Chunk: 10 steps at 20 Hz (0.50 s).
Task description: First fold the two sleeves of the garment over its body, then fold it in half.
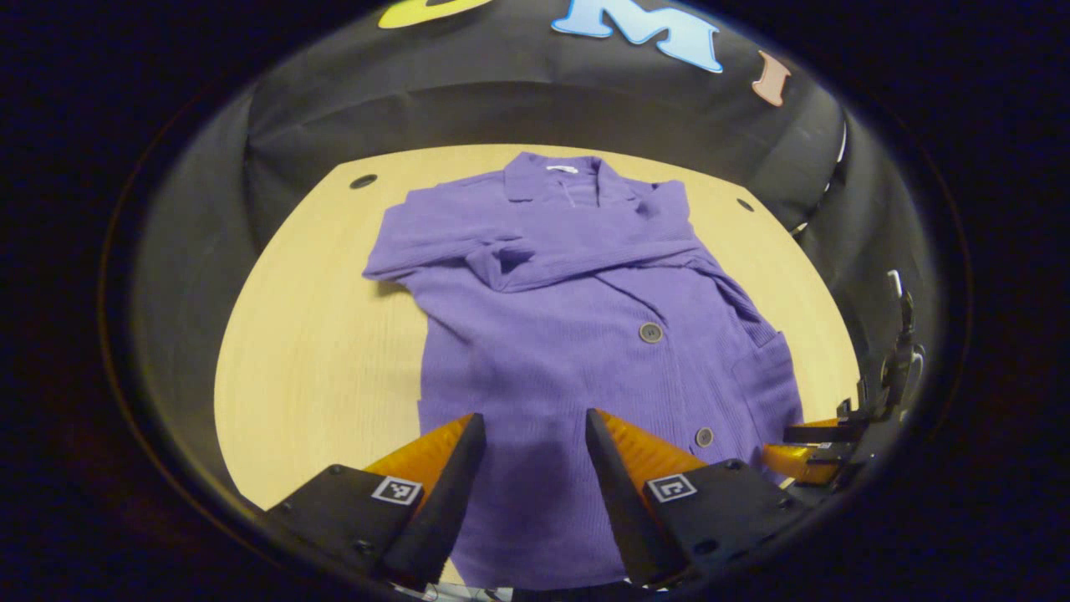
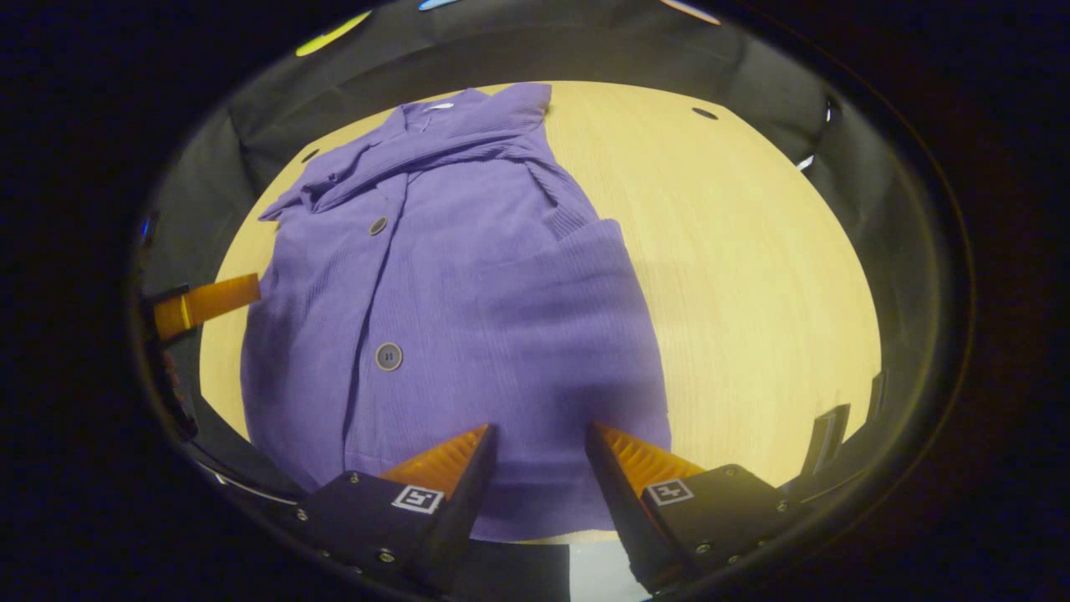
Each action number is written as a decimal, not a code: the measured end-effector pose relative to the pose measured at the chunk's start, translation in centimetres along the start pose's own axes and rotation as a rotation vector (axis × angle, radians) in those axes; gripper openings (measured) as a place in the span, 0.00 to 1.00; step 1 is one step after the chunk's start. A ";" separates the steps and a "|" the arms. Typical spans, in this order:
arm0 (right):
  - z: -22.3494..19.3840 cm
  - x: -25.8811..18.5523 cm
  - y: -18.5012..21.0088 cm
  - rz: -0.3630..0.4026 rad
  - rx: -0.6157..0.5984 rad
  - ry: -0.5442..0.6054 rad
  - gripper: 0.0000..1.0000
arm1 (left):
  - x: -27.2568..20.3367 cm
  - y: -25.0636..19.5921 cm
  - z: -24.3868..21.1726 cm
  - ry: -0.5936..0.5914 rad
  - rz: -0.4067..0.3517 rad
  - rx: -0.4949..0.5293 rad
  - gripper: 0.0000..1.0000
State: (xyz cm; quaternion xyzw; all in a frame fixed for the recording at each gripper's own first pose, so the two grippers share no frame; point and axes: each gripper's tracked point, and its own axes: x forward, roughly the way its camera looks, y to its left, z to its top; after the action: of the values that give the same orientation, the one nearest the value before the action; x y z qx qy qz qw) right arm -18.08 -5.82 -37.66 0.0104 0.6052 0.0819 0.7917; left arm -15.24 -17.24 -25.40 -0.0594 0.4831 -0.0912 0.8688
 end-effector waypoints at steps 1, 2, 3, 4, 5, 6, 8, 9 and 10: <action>-0.1 0.0 0.0 0.000 -0.002 0.003 0.73 | -0.3 0.3 -0.8 0.008 0.006 -0.010 0.84; -0.1 0.0 0.0 -0.002 -0.006 0.007 0.72 | -0.6 0.6 -1.6 0.021 0.016 -0.017 0.85; -0.1 0.1 -0.1 -0.008 -0.013 0.014 0.73 | -0.9 1.1 -2.4 0.033 0.028 -0.022 0.85; -0.1 0.1 -0.1 -0.012 -0.020 0.019 0.72 | -1.1 1.5 -3.3 0.048 0.039 -0.024 0.85; -0.3 0.2 -0.1 -0.016 -0.027 0.026 0.72 | -1.1 1.7 -4.2 0.068 0.046 -0.027 0.84; -0.3 0.3 -0.1 -0.022 -0.032 0.032 0.72 | -1.2 1.9 -5.1 0.089 0.054 -0.028 0.87; -0.2 0.6 -0.1 -0.031 -0.042 0.044 0.72 | -1.4 2.2 -7.1 0.134 0.066 -0.034 0.88; -0.3 0.6 0.0 -0.034 -0.047 0.048 0.72 | -1.1 2.3 -8.0 0.155 0.069 -0.039 0.91; -0.2 0.6 -0.1 -0.036 -0.050 0.050 0.72 | -1.0 2.3 -8.6 0.174 0.069 -0.044 0.94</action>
State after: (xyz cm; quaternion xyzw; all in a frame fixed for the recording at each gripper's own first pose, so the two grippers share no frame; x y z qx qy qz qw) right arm -18.08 -5.86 -38.26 -0.0225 0.6228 0.0829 0.7777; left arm -22.79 -14.90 -29.57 -0.0538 0.5604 -0.0554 0.8246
